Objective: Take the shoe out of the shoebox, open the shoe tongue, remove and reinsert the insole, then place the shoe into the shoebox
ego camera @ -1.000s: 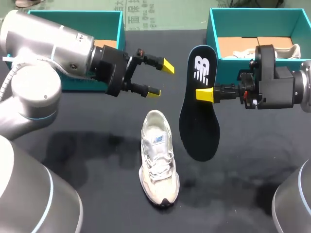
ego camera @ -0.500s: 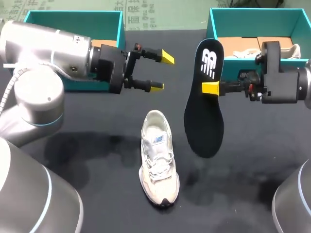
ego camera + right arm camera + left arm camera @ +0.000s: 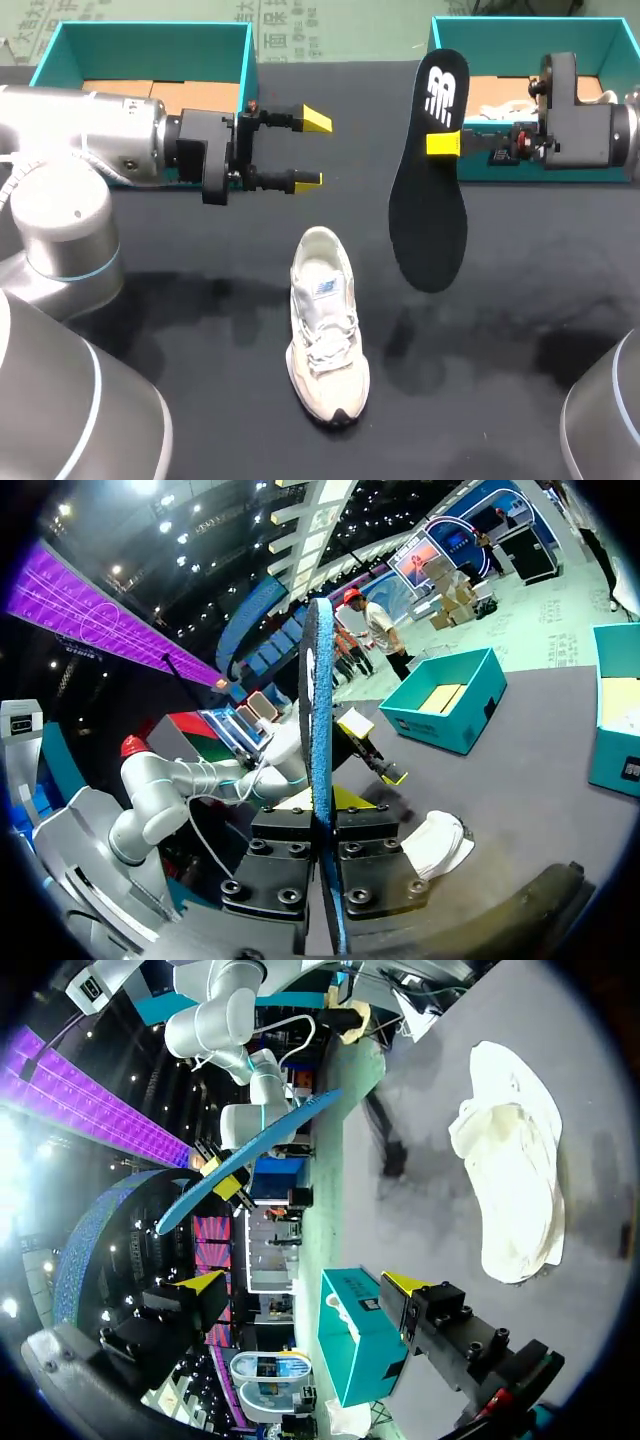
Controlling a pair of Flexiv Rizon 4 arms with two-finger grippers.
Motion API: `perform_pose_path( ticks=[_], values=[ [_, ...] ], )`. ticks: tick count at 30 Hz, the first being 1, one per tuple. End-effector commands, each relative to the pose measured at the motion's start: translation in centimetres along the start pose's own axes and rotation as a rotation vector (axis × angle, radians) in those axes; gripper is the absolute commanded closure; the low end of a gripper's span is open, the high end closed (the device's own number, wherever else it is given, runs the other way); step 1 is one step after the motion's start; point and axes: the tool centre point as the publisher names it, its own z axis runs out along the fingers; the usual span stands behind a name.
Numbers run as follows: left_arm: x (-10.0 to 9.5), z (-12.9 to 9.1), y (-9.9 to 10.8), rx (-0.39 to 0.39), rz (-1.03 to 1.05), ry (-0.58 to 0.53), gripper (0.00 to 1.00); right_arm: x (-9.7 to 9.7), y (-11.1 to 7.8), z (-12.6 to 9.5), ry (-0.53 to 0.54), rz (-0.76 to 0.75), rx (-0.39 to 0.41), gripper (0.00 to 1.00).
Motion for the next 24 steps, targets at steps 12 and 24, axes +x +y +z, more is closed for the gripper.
perform_pose_path(
  ticks=[12, 24],
  values=[
    [0.1, 0.0, 0.1, 0.002, 0.002, 0.000, 0.00, -5.0, 3.0, 3.7, 0.045, 0.186, 0.047, 1.00],
    [0.1, 0.0, 0.1, 0.002, 0.002, 0.000, 0.00, -6.6, 2.9, 4.7, -0.003, 0.313, 0.066, 1.00]
  ],
)
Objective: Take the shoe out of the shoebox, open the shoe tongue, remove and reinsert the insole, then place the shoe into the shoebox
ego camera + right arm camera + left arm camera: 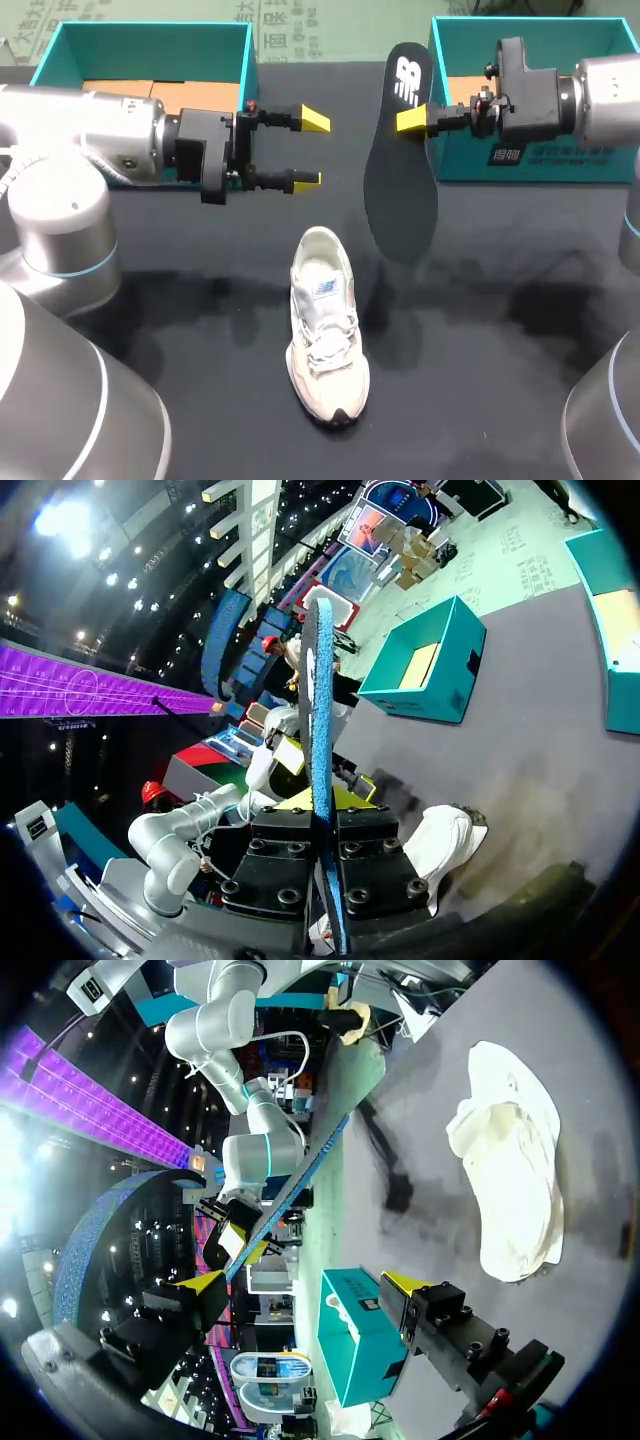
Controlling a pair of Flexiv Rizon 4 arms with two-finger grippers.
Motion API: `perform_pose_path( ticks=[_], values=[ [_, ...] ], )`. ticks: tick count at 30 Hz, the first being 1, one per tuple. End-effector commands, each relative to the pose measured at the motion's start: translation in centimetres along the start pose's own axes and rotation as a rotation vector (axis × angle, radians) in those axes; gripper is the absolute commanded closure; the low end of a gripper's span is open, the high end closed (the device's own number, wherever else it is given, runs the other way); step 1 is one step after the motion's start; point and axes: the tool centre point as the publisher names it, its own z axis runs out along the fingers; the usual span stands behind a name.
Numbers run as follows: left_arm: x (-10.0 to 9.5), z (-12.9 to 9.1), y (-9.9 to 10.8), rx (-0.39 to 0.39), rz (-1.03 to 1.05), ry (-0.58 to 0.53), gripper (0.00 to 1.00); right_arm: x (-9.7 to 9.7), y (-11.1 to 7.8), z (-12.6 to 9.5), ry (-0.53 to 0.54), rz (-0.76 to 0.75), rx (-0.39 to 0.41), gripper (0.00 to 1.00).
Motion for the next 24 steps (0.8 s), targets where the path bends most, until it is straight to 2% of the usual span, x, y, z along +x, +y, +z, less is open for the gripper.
perform_pose_path(
  ticks=[1, 5, 8, 12, 14, 24],
  values=[
    [0.1, 0.1, 0.0, -0.001, 0.002, 0.000, 0.00, -0.2, 0.5, 0.8, -0.003, 0.003, 0.014, 1.00],
    [0.1, 0.1, 0.0, -0.001, 0.002, 0.000, 0.00, -0.2, 0.5, 0.8, -0.003, 0.003, 0.014, 1.00],
    [0.1, 0.1, 0.0, -0.001, 0.002, 0.000, 0.00, -1.3, 1.3, 1.3, 0.031, 0.082, 0.078, 1.00],
    [0.1, 0.1, 0.0, -0.001, 0.002, 0.000, 0.00, -2.3, 1.7, 0.4, 0.076, 0.183, 0.098, 1.00],
    [0.1, 0.1, 0.0, -0.001, 0.002, 0.000, 0.00, -2.8, 1.9, 0.0, 0.078, 0.250, 0.149, 1.00],
    [0.1, 0.1, 0.0, -0.001, 0.002, 0.000, 0.00, -2.8, 1.9, 0.0, 0.078, 0.250, 0.149, 1.00]
  ],
)
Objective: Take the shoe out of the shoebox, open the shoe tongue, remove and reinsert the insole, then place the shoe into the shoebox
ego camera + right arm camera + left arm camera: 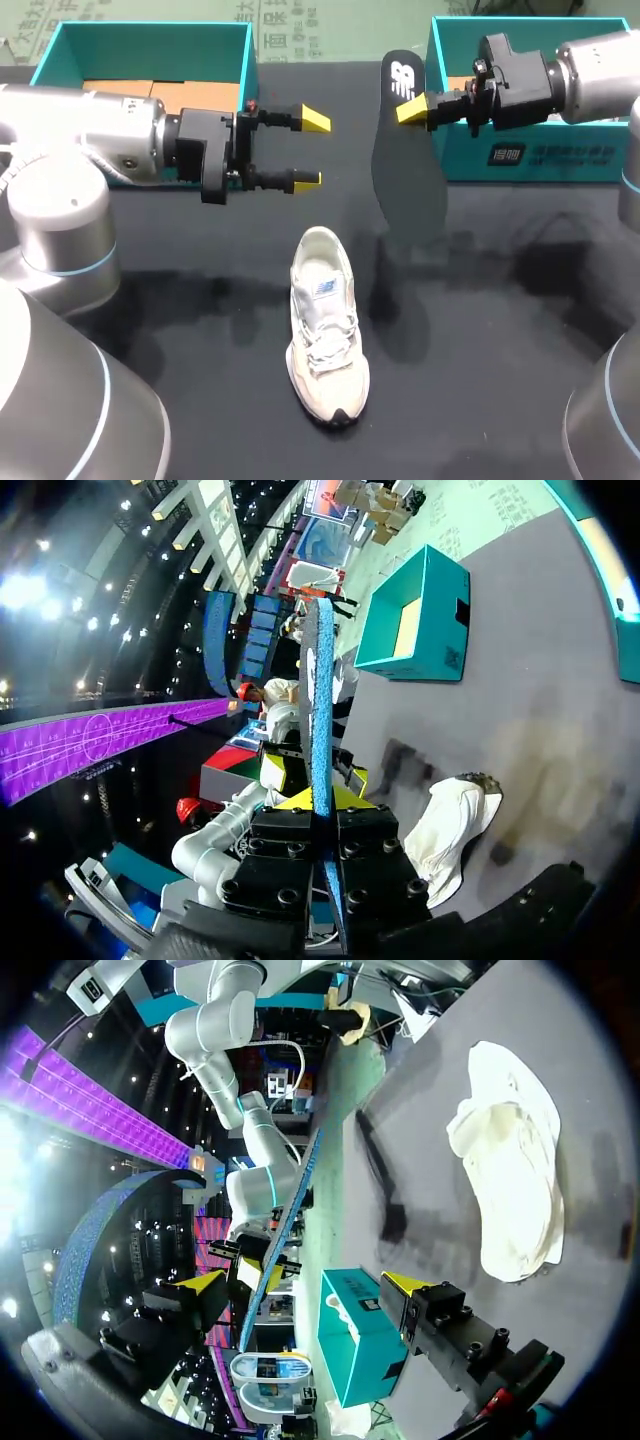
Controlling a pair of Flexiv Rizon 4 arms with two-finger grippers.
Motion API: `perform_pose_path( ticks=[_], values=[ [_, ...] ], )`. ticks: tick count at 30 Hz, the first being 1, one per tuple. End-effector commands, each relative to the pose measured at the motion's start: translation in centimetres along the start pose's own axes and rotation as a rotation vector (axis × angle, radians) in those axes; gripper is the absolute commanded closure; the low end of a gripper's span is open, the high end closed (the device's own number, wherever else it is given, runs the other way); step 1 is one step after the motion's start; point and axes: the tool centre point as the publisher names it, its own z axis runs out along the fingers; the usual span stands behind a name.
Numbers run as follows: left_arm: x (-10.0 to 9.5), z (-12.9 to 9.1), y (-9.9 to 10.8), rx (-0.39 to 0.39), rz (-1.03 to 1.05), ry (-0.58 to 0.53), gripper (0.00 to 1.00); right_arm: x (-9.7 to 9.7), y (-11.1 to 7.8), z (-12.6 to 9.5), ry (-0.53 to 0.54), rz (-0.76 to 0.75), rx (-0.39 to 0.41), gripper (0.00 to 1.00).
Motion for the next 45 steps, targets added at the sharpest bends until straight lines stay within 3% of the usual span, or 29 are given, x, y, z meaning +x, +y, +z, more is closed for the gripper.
perform_pose_path(
  ticks=[1, 8, 14, 25, 36, 41, 43, 45],
  values=[
    [0.1, 0.1, 0.0, -0.001, 0.002, -0.001, 0.00, -0.1, 0.3, 0.1, -0.002, 0.002, 0.013, 1.00],
    [0.1, 0.1, 0.0, -0.001, 0.002, -0.001, 0.00, -0.8, 1.1, 1.0, 0.040, 0.091, -0.012, 1.00],
    [0.1, 0.1, 0.0, -0.001, 0.002, -0.001, 0.00, -1.7, 2.0, 2.8, 0.031, 0.177, 0.011, 1.00],
    [1.2, 2.1, 1.9, -0.012, 0.050, -0.064, 0.00, -2.4, 2.7, 3.8, 0.051, 0.265, 0.016, 1.00],
    [0.7, 4.3, 2.9, -0.043, 0.051, -0.101, 0.00, -3.8, 2.9, 4.5, 0.094, 0.330, 0.021, 1.00],
    [0.6, 5.1, 2.7, -0.033, 0.043, -0.102, 0.13, -4.0, 2.9, 4.5, 0.098, 0.350, 0.017, 1.00],
    [0.6, 5.5, 2.4, -0.027, 0.043, -0.101, 0.22, -4.0, 2.9, 4.5, 0.098, 0.350, 0.017, 1.00],
    [0.6, 5.7, 2.2, -0.025, 0.044, -0.099, 0.41, -4.0, 2.9, 4.5, 0.098, 0.350, 0.017, 1.00]
  ],
)
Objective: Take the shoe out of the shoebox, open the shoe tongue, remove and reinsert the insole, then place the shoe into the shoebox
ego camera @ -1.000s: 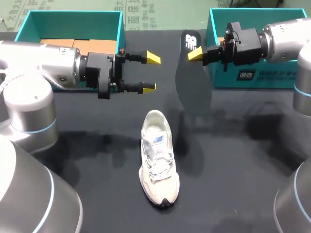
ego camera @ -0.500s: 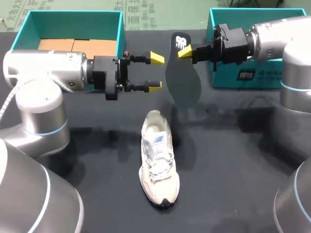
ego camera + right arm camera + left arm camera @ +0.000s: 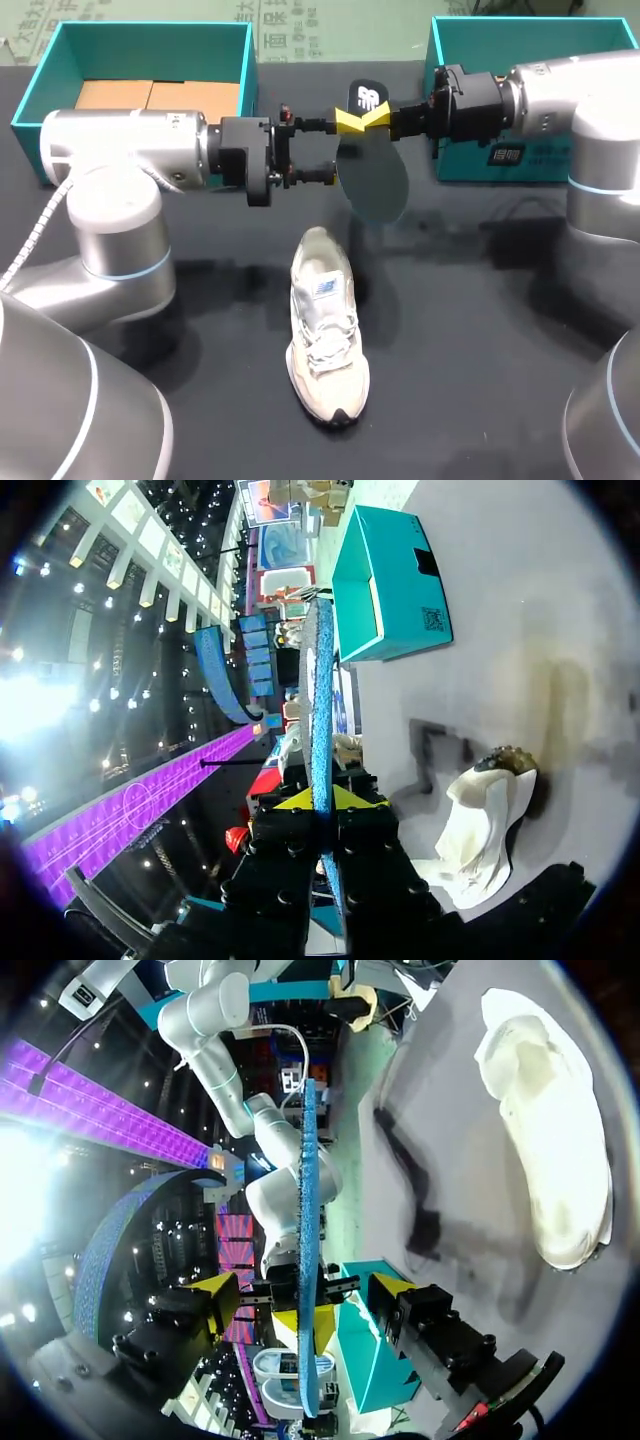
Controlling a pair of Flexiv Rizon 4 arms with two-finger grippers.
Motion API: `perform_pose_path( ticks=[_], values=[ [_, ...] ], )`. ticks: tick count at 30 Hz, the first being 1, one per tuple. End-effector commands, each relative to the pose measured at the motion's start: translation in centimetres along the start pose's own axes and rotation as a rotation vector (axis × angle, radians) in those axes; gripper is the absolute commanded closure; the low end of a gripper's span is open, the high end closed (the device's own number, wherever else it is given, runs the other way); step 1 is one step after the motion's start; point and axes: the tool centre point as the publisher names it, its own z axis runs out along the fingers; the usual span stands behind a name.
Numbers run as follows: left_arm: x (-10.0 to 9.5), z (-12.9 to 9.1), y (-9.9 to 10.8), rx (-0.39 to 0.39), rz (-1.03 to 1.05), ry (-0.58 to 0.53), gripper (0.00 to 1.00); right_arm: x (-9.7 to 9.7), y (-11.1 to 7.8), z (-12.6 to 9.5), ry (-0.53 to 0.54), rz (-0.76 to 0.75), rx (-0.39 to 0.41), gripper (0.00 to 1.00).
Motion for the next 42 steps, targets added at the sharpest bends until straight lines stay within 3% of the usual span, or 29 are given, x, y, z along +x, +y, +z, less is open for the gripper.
perform_pose_path(
  ticks=[1, 6, 12, 14, 16, 23, 24, 25, 26, 33, 42],
  values=[
    [0.1, 0.8, -0.2, -0.002, 0.001, 0.003, 0.51, 0.0, 0.1, 0.1, -0.003, 0.001, 0.002, 1.00],
    [0.1, 1.0, -0.4, -0.004, 0.005, 0.004, 0.64, 0.0, 0.1, 0.1, -0.003, 0.001, 0.002, 1.00],
    [0.3, 1.0, -0.4, -0.015, 0.006, 0.005, 0.72, 0.0, 0.1, 0.1, -0.003, 0.001, 0.002, 1.00],
    [0.3, 1.0, -0.4, -0.018, 0.005, 0.005, 0.81, 0.0, 0.1, 0.1, -0.003, 0.001, 0.002, 1.00],
    [0.3, 1.0, -0.4, -0.020, 0.007, 0.006, 0.98, 0.0, 0.1, 0.1, -0.003, 0.001, 0.002, 1.00],
    [0.3, 1.0, -0.7, -0.028, 0.020, 0.010, 1.00, 0.0, 0.1, 0.1, -0.003, 0.001, 0.002, 1.00],
    [0.3, 1.0, -0.7, -0.029, 0.022, 0.009, 1.00, 0.0, 0.0, 0.1, -0.001, -0.001, 0.006, 0.96],
    [0.3, 0.9, -0.8, -0.029, 0.023, 0.009, 1.00, 0.0, 0.0, 0.1, 0.000, -0.003, 0.011, 0.56],
    [0.2, 0.9, -0.8, -0.028, 0.028, 0.009, 1.00, 0.1, -0.1, 0.1, 0.002, -0.007, 0.004, 0.00],
    [-0.2, -0.9, -1.0, -0.037, 0.044, 0.030, 1.00, 0.2, -1.8, -1.4, -0.001, -0.040, -0.027, 0.00],
    [0.1, -4.3, -1.8, -0.020, -0.148, 0.060, 1.00, -0.3, -4.8, -3.4, -0.008, -0.083, -0.038, 0.00]
  ],
)
